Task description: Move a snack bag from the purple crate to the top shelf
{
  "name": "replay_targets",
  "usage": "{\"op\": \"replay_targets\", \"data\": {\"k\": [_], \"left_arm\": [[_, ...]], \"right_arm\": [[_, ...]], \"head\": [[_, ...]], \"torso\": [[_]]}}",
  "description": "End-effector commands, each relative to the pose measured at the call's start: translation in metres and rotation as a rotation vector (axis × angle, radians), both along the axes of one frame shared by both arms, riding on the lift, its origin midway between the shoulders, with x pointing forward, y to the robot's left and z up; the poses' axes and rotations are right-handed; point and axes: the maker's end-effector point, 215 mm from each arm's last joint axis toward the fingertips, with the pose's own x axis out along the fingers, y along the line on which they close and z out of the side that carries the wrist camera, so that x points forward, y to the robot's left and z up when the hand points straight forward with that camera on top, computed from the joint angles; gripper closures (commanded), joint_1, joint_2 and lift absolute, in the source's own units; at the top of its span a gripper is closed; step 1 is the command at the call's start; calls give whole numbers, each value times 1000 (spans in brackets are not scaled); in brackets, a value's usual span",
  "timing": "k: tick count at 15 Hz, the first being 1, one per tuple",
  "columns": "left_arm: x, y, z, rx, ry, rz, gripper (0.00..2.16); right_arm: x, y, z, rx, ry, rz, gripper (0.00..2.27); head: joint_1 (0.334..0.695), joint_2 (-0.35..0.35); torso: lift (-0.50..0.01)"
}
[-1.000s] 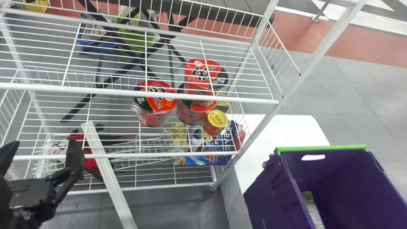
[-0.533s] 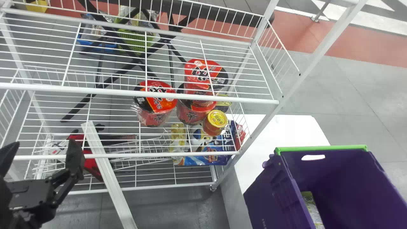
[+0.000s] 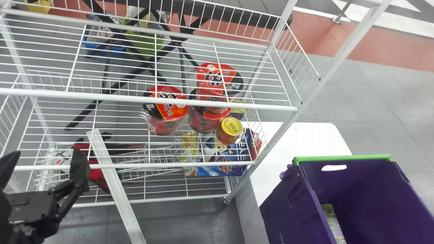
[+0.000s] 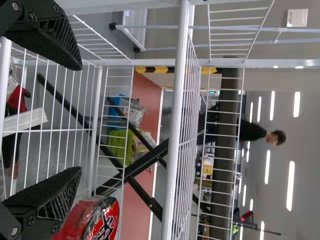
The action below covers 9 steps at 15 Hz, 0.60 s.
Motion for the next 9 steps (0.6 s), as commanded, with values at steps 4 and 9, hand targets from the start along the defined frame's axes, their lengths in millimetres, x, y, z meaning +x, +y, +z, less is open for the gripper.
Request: {"op": "replay_targets", "data": {"k": [4,9], "left_arm": [[0,0,0,-2,-4,0,103],[0,1,-1,-4,-3,3,103]], "right_arm": [[1,6,-9,19,-12,24,218],[1,8,-15,20,-10,39,218]], "head": [[695,-350],[695,-350]], "torso": [[-457],[-457]]}}
